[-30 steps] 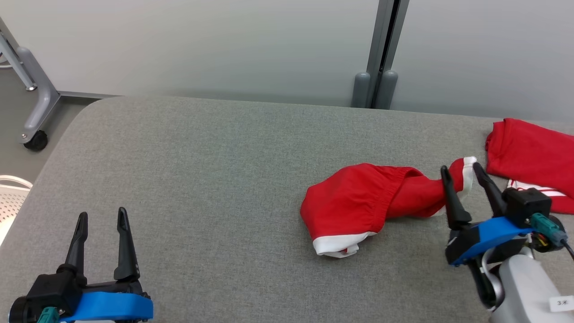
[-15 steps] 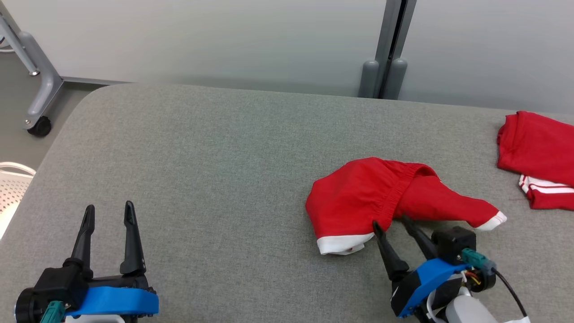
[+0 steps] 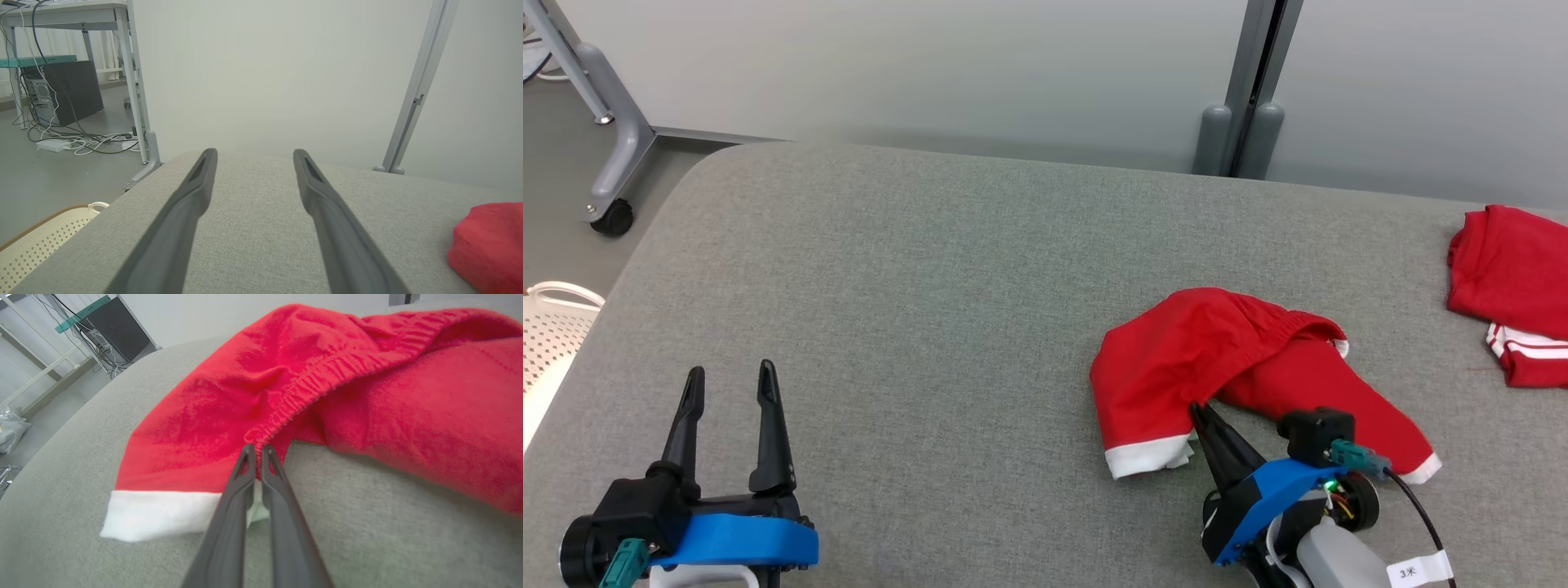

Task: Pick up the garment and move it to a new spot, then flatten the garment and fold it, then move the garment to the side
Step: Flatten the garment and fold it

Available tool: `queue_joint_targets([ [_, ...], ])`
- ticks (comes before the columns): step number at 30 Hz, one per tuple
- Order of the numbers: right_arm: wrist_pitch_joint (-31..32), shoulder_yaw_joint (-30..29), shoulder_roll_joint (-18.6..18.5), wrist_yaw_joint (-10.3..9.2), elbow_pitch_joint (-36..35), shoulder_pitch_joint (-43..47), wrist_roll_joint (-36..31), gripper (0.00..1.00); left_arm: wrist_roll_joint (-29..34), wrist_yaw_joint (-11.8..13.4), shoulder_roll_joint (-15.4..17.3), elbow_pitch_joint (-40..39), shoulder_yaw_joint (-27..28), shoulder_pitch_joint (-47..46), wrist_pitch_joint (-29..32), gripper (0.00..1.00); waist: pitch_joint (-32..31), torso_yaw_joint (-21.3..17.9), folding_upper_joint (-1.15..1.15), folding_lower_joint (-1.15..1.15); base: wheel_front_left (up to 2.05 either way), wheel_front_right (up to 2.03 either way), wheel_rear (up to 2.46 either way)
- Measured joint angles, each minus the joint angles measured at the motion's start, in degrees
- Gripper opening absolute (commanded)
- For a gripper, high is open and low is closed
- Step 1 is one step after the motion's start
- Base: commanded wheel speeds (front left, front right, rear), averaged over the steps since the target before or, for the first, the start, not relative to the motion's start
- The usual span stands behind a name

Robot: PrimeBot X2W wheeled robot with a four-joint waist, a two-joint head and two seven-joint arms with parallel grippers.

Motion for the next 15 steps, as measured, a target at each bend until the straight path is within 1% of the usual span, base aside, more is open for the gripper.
queue_joint_targets([
  [3, -1.87, -0.01, -0.29, 0.00, 0.49, -1.78, -0.22, 0.00, 0.00, 0.00, 0.08, 0.05, 0.08, 0.01, 0.00, 1.00, -0.61, 0.04, 0.00, 0.00, 0.00, 0.00, 0.00],
  [5, -2.48, -0.70, -1.51, 0.00, 0.11, -2.54, -0.75, 0.00, 0.00, 0.00, 0.15, 0.12, 0.16, 0.06, 0.00, 1.00, -1.14, 0.00, 0.00, 0.00, 0.00, 0.00, 0.00],
  [10, -3.14, -3.81, -5.77, 0.00, -3.75, -2.89, -2.59, 0.00, 0.00, 0.26, 0.29, -0.02, 0.36, 0.94, 0.00, 1.00, -2.45, -0.47, 0.00, 0.00, 0.00, 0.00, 0.00],
  [15, -2.27, -8.87, -11.18, 0.00, -10.31, -1.44, -4.99, 0.00, -0.02, 0.48, 0.31, -0.55, 0.49, 2.09, -0.01, 1.00, -3.40, -1.21, 0.00, -0.01, 0.00, 0.00, 0.00],
])
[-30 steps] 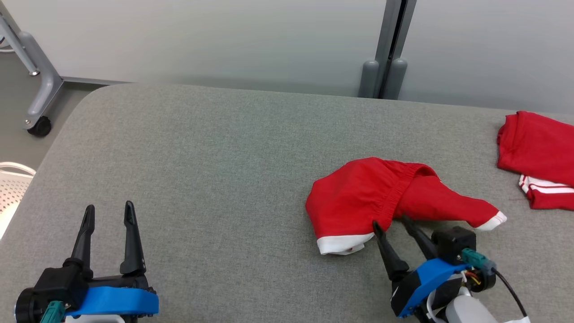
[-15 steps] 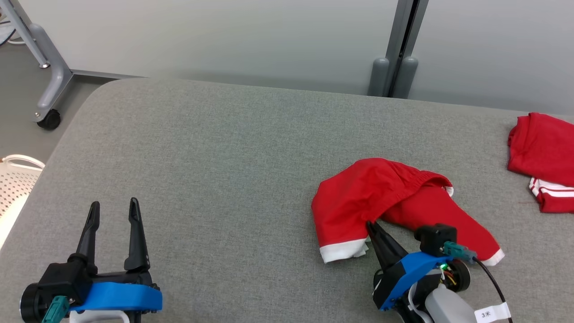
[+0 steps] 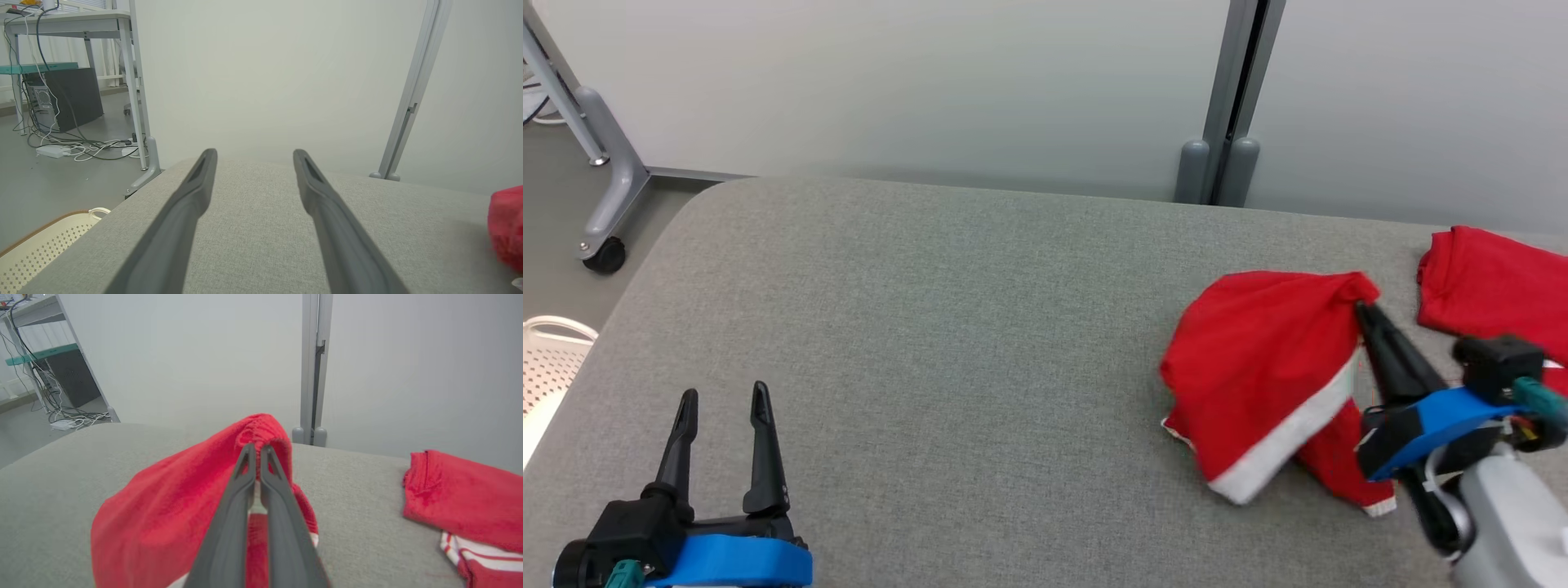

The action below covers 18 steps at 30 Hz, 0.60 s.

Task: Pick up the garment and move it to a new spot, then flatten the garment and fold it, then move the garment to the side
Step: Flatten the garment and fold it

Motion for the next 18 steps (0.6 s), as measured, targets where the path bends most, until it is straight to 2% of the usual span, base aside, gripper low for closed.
queue_joint_targets([
  [4, 3.56, -5.93, -4.87, 0.00, -7.69, 1.79, -3.43, 0.00, -0.07, 0.22, 0.10, -0.45, 0.00, 0.60, 0.00, 1.00, -0.18, -0.69, 0.00, 0.00, 0.00, 0.00, 0.00],
  [8, 9.35, -11.26, -7.03, 0.00, -17.13, 3.41, -6.72, 0.00, -0.10, 0.27, 0.19, -0.81, 0.00, 0.61, 0.00, 1.00, -0.05, -1.17, 0.00, 0.00, 0.00, 0.00, 0.00],
  [13, 16.08, -10.89, -5.27, 0.00, -26.61, 5.85, -8.84, 0.00, -0.16, 0.29, 0.07, -0.90, -0.36, 0.58, 0.00, 1.00, 0.03, -1.12, 0.00, 0.00, 0.00, 0.00, 0.00],
  [18, 18.17, -4.46, -0.86, -0.01, -28.17, 6.72, -7.78, 0.00, -0.45, 0.19, -0.07, -0.75, -0.71, 0.20, 0.00, 1.00, 0.44, -0.20, 0.00, 0.00, 0.00, 0.00, 0.00],
])
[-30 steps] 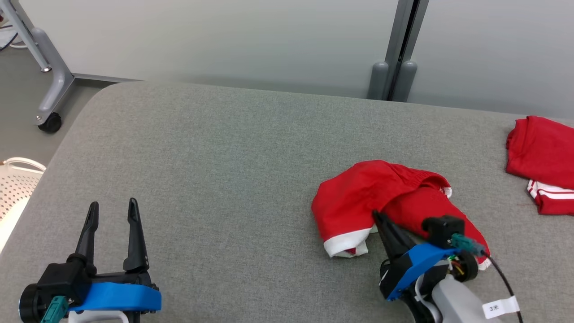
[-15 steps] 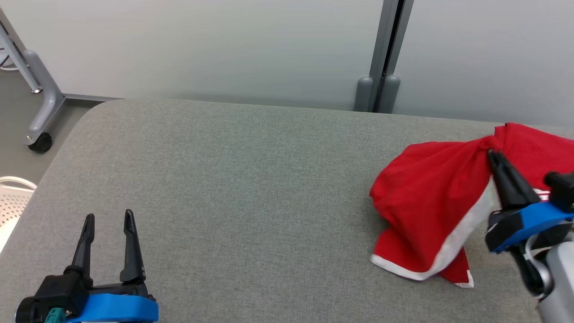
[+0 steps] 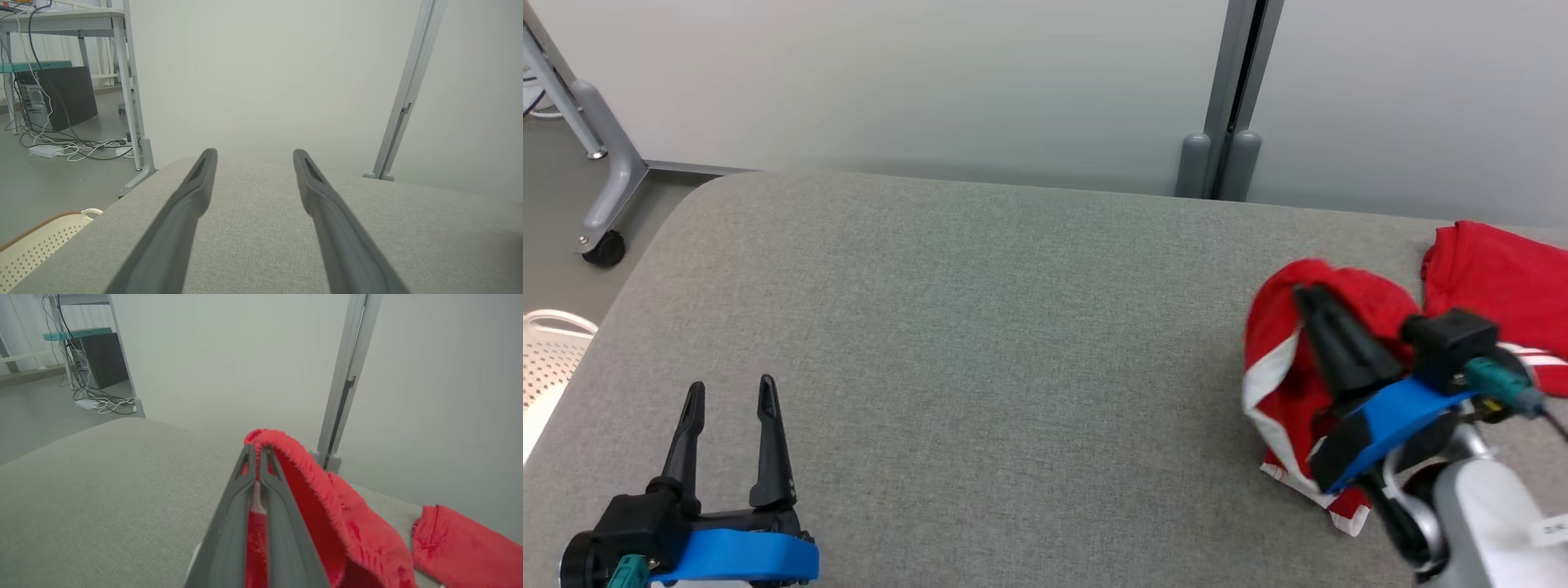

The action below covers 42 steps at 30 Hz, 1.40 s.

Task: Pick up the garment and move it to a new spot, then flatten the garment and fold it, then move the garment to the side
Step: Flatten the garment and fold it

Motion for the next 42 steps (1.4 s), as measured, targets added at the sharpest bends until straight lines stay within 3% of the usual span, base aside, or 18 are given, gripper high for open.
queue_joint_targets([
  [13, -6.66, 27.60, 10.67, 0.01, 22.80, -10.51, 3.83, 0.00, -0.07, -0.70, -0.48, 1.08, -1.25, -2.35, 0.00, 1.00, 2.16, 4.85, 0.00, 0.00, 0.00, 0.00, 0.00],
  [20, -11.63, 41.42, 11.98, 0.00, 32.31, -14.82, 12.49, 0.02, -0.03, -0.90, -1.14, 1.75, -1.52, -2.75, 0.00, 1.00, 2.80, 6.66, 0.00, 0.00, 0.00, 0.00, 0.00],
  [22, -13.29, 43.87, 12.07, 0.00, 33.93, -15.82, 14.10, 1.00, -0.03, -0.93, -1.12, 2.05, -1.44, -3.03, 0.00, 1.00, 2.73, 6.81, 0.00, 0.00, 0.00, 0.00, 0.00],
  [26, -16.22, 45.26, 12.16, 0.01, 36.94, -17.37, 16.52, 1.00, -0.02, -0.93, -1.08, 2.25, -1.01, -3.08, 0.00, 1.00, 2.44, 6.05, 0.00, 0.00, 0.00, 0.00, 0.00],
  [33, -19.12, 41.11, 10.53, 0.01, 39.84, -17.69, 14.88, 1.00, 0.37, -0.93, -0.96, 2.19, -0.48, -2.03, 0.00, 1.00, 1.54, 2.68, 0.00, 0.00, 0.00, 0.00, 0.00],
  [42, -19.37, 34.83, 3.92, 0.01, 29.51, -8.76, 12.58, 1.00, 0.46, -0.69, -0.65, 1.14, 0.04, -1.16, 0.00, 1.00, 0.37, -0.78, 0.00, 0.00, 0.00, 0.00, 0.00],
])
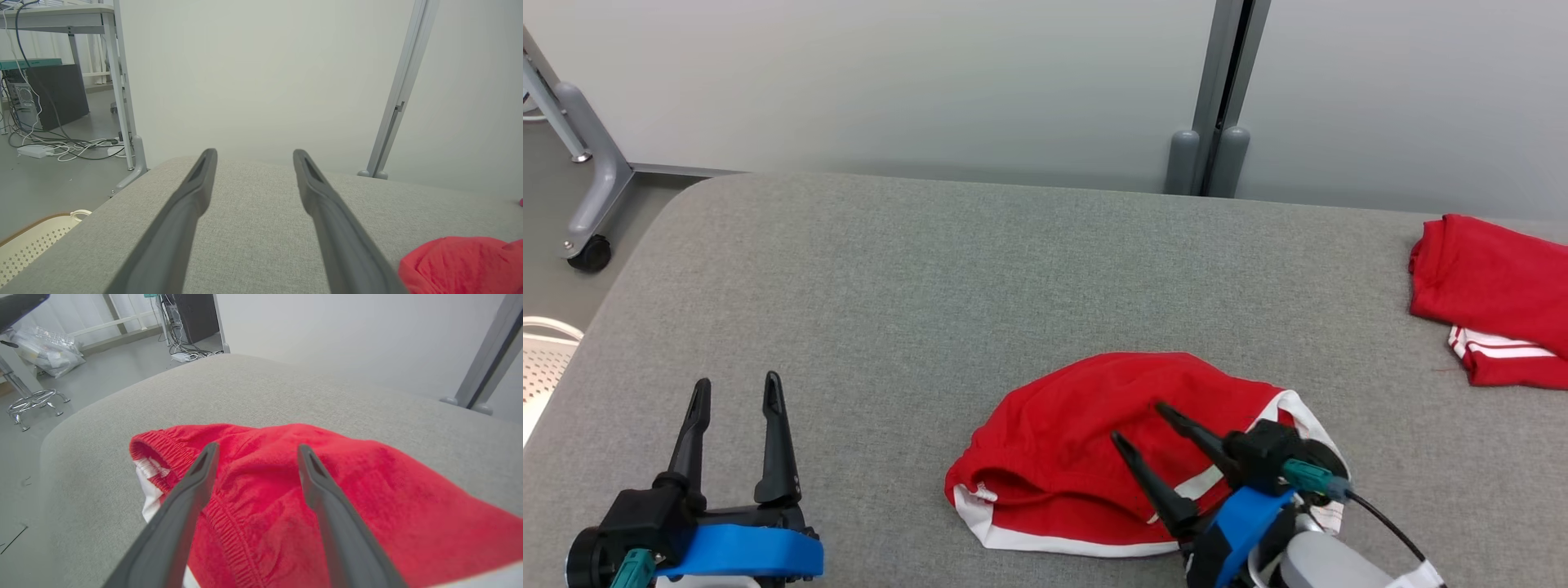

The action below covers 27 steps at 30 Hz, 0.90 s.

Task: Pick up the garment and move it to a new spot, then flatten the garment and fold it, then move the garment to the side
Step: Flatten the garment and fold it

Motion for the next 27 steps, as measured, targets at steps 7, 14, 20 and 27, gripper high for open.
queue_joint_targets([
  [7, 0.40, -10.60, -2.60, 0.00, -7.34, 10.43, -2.27, 1.00, 0.00, 0.01, 0.13, -0.58, -0.03, 0.46, 0.00, 1.00, -0.14, -0.15, -0.01, 0.00, 0.00, 0.00, 0.00],
  [14, 3.96, -16.95, -2.96, 0.00, -11.57, 16.88, -6.10, 1.00, 0.00, 0.26, 0.16, -0.99, -0.10, 1.04, 0.00, 1.00, 0.69, -0.04, -0.01, 0.01, 0.00, 0.00, 0.00],
  [20, 5.30, -20.93, -1.14, 0.00, -10.96, 18.20, -7.54, 1.00, 0.00, 0.21, 0.14, -1.01, -0.34, 0.12, 0.00, 1.00, 1.78, 0.92, -0.01, 0.01, 0.00, 0.00, 0.00],
  [27, 5.32, -20.25, 1.63, -0.01, -6.15, 13.94, -6.67, 0.00, 0.00, 0.25, 0.07, -0.86, -0.36, -0.10, 0.00, 1.00, 2.73, 1.22, -0.01, 0.01, 0.00, 0.00, 0.00],
])
